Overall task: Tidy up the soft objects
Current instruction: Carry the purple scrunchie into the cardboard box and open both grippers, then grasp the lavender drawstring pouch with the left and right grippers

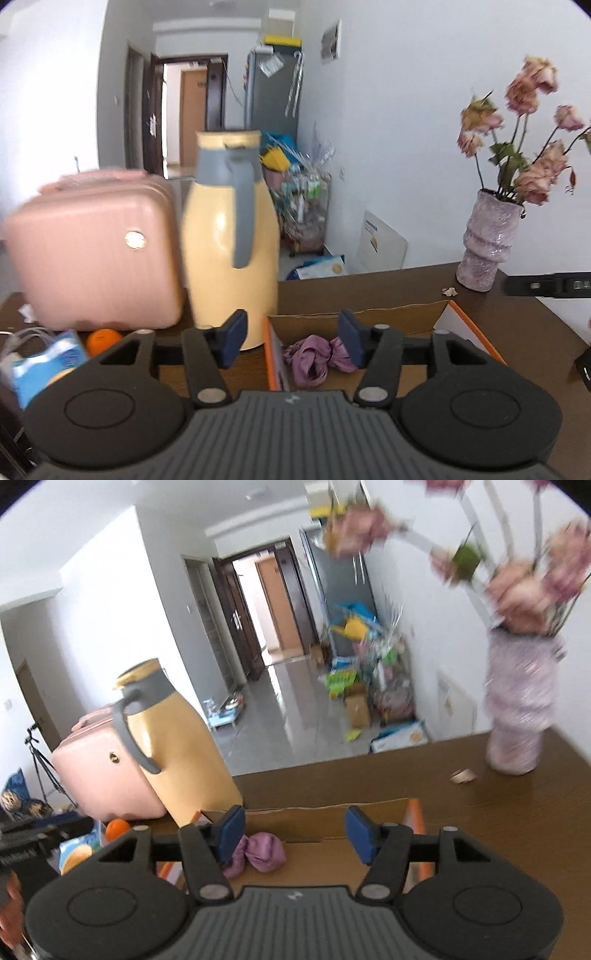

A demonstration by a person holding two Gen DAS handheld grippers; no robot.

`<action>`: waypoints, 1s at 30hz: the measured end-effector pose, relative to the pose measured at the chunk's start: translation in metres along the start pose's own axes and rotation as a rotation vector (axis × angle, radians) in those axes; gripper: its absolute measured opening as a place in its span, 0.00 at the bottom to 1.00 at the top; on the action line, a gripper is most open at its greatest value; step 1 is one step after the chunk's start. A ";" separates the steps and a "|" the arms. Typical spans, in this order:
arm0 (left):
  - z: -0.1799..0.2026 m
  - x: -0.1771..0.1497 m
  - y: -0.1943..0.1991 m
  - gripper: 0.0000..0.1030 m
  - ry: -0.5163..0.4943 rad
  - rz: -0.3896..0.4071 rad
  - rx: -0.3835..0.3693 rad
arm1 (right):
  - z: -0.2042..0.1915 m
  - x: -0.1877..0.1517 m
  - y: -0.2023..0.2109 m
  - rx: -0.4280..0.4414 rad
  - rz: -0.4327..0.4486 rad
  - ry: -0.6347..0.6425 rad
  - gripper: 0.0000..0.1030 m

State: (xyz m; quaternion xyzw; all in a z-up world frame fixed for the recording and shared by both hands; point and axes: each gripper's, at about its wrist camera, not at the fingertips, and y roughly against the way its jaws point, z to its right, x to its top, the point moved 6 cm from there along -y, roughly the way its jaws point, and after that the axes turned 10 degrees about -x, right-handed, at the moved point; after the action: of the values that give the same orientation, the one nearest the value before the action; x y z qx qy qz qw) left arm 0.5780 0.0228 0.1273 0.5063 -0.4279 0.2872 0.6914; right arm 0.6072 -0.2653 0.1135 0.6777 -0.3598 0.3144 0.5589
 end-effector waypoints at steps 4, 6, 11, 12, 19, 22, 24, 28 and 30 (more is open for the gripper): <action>0.010 -0.005 0.047 0.77 0.009 0.066 0.031 | 0.014 -0.006 0.057 -0.031 0.067 0.034 0.66; 0.014 -0.012 0.073 0.77 0.011 0.096 0.042 | 0.018 -0.010 0.080 -0.036 0.108 0.034 0.78; 0.035 -0.047 0.143 0.87 0.042 0.214 0.048 | 0.023 -0.046 0.139 -0.042 0.244 0.085 0.85; 0.041 -0.058 0.157 0.88 0.048 0.237 0.051 | 0.026 -0.058 0.153 -0.044 0.273 0.093 0.88; 0.089 -0.156 0.232 1.00 -0.013 0.328 0.034 | 0.026 -0.157 0.233 -0.043 0.432 0.164 0.93; 0.105 -0.203 0.251 1.00 -0.045 0.340 0.032 | 0.026 -0.206 0.258 -0.038 0.474 0.153 1.00; 0.114 -0.229 0.255 1.00 -0.026 0.313 0.028 | 0.024 -0.235 0.265 -0.040 0.463 0.155 1.00; 0.128 -0.275 0.258 1.00 -0.047 0.241 0.018 | 0.022 -0.297 0.270 0.002 0.362 0.127 1.00; 0.134 -0.286 0.255 1.00 -0.069 0.212 0.024 | 0.022 -0.320 0.271 0.033 0.323 0.097 1.00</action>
State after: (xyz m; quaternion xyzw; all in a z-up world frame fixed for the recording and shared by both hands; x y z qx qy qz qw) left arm 0.1920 -0.0119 0.0064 0.4762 -0.4989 0.3464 0.6359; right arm 0.2067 -0.2743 -0.0117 0.6042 -0.4312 0.4385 0.5066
